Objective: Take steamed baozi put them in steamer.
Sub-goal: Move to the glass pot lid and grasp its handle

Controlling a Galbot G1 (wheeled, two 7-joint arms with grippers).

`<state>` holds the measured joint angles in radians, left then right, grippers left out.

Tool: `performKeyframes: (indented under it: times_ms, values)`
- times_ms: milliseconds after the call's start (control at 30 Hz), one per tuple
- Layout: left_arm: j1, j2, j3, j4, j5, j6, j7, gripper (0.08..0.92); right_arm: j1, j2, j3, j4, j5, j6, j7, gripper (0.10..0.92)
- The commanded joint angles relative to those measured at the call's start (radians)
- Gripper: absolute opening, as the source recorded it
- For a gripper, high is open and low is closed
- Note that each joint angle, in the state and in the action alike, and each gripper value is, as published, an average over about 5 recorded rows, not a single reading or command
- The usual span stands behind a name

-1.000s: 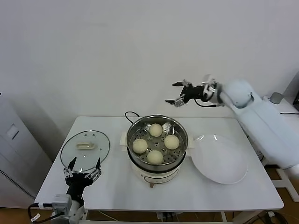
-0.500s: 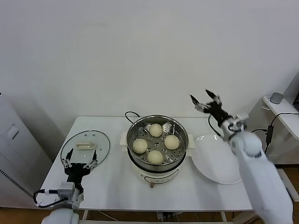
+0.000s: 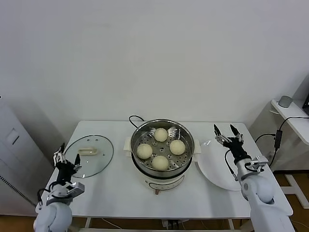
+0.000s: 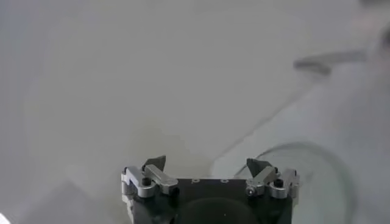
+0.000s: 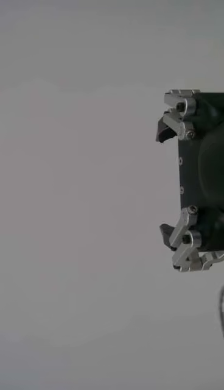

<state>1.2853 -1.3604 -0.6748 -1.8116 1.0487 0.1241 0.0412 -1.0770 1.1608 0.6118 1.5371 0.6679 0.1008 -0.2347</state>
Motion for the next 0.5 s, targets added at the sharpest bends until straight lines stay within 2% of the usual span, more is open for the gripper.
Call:
performKeyframes:
  times_ms: [33,233,500]
  values:
    - [-0.173,0.247,0.078,0.346,0.457,-0.153,-0.128,0.823,-0.094,0.033,0.052,0.013,-0.013,0.018,0.039,0.823]
    - [-0.223,0.241,0.091,0.451,0.390,-0.206,-0.128,0.823,-0.098,0.055,0.067,0.014,-0.042,0.004,0.040,0.823]
    - [-0.203,0.209,0.122,0.437,0.310,-0.232,-0.128,0.823,-0.100,0.073,0.070,0.009,-0.064,-0.002,0.042,0.823]
